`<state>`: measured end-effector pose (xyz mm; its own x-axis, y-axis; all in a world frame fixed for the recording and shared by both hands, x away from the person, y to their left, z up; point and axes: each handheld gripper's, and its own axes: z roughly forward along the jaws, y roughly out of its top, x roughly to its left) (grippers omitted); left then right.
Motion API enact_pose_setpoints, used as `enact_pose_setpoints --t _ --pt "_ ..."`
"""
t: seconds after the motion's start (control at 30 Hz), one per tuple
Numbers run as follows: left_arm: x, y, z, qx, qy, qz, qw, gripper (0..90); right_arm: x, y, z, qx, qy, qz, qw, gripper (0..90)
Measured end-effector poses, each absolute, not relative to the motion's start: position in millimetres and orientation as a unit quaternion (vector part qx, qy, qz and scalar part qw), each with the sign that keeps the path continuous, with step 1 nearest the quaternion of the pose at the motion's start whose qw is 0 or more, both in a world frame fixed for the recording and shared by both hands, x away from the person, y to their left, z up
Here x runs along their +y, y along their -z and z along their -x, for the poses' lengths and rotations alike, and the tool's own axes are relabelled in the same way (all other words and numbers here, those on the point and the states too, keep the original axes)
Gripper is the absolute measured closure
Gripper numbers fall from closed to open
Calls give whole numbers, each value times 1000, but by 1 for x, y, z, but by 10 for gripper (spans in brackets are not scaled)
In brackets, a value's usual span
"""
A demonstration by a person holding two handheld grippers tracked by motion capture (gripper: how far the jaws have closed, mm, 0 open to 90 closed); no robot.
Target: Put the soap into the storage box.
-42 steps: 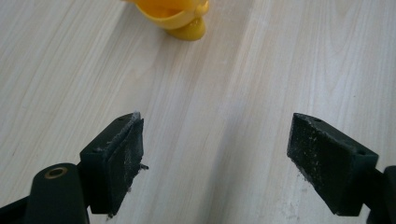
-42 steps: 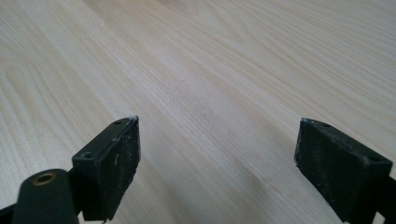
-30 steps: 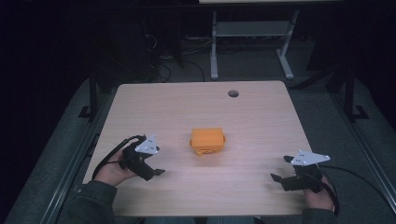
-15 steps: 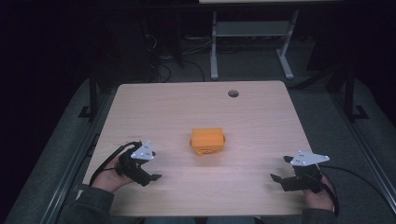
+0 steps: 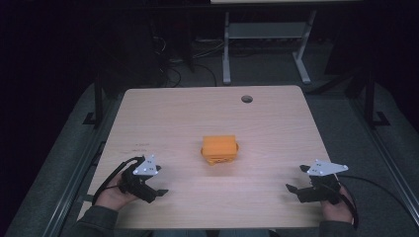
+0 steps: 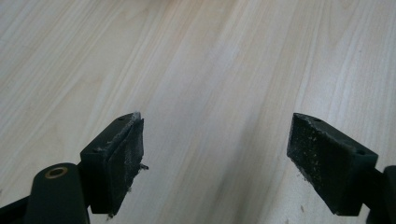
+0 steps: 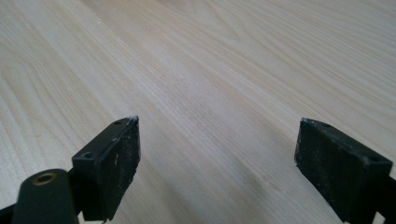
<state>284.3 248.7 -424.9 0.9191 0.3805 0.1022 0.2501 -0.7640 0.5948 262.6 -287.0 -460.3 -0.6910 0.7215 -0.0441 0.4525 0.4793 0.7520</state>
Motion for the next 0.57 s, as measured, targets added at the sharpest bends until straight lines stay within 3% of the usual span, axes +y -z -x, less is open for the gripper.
enact_pose_setpoints --t 0.57 --pt "248 435 -277 187 -136 -929 289 184 -285 459 -266 849 -375 -328 178 137"
